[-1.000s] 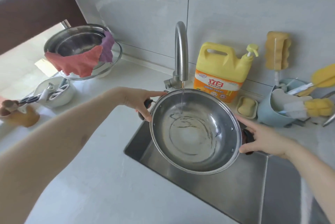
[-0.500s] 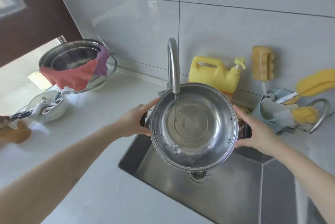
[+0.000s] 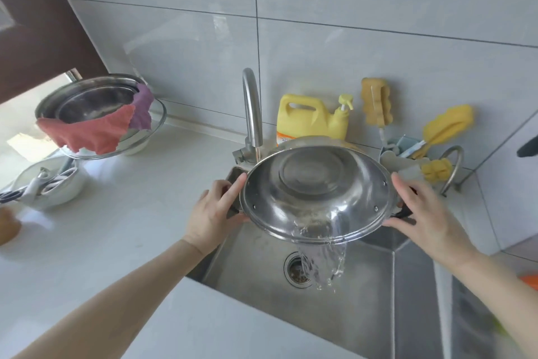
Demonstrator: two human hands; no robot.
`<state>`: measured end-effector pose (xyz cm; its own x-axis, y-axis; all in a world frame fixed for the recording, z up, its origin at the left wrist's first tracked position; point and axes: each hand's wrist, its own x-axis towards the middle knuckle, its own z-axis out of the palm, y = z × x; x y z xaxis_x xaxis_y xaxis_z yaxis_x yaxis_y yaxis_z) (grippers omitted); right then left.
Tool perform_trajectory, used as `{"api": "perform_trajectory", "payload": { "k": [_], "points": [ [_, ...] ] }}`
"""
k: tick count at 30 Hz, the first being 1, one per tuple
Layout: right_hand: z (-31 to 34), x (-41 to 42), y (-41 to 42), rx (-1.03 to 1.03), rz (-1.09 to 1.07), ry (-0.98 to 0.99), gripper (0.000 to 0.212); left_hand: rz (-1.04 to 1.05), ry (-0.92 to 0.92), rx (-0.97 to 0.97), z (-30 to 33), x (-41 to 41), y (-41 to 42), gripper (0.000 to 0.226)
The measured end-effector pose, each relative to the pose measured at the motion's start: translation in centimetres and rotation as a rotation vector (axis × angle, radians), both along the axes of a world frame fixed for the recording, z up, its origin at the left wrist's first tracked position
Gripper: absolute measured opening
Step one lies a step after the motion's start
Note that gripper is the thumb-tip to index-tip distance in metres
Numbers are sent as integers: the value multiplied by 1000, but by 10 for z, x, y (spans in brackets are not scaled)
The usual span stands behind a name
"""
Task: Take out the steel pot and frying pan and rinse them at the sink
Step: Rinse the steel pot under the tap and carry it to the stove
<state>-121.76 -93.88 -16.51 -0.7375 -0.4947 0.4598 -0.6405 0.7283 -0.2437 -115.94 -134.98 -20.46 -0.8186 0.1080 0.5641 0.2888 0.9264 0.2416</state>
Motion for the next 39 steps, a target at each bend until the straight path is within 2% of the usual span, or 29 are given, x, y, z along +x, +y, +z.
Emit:
{"api": "perform_trajectory", "payload": {
  "k": [2,5,7,9,14,17,20,22,25,28,30,34,39],
  "points": [
    [9,7,4,-12,1,192,126,-37,128,-45,17,-2,0,102],
    [33,19,6,-41,46,397,84,-79,261,-100,43,-5,-1,90],
    [49,27,7,-47,36,472,71,-82,350,-127,62,-5,0,84],
    [61,32,10,-57,10,530,68,-82,438,-142,79,-4,3,81],
    [78,46,14,-58,-25,601,67,-97,472,-133,94,-2,6,110],
    [74,52,18,-59,-49,590,61,-119,454,-131,90,-2,10,107],
    [63,56,25,-49,-54,545,69,-137,414,-135,80,-1,16,99],
    [58,59,28,-54,-56,508,72,-137,366,-135,72,-1,19,106],
    [47,59,33,-65,-71,374,92,-135,246,-116,58,-4,26,120],
    [24,55,40,-69,-120,101,120,-131,47,-68,37,-8,39,128],
    [0,49,46,-64,-158,-107,130,-124,-123,-43,16,-14,47,125],
    [-54,32,56,-18,-190,-523,129,-136,-527,26,-45,-23,54,124],
    [-122,17,58,38,-194,-932,121,-178,-888,108,-118,-30,57,123]
  ]
}}
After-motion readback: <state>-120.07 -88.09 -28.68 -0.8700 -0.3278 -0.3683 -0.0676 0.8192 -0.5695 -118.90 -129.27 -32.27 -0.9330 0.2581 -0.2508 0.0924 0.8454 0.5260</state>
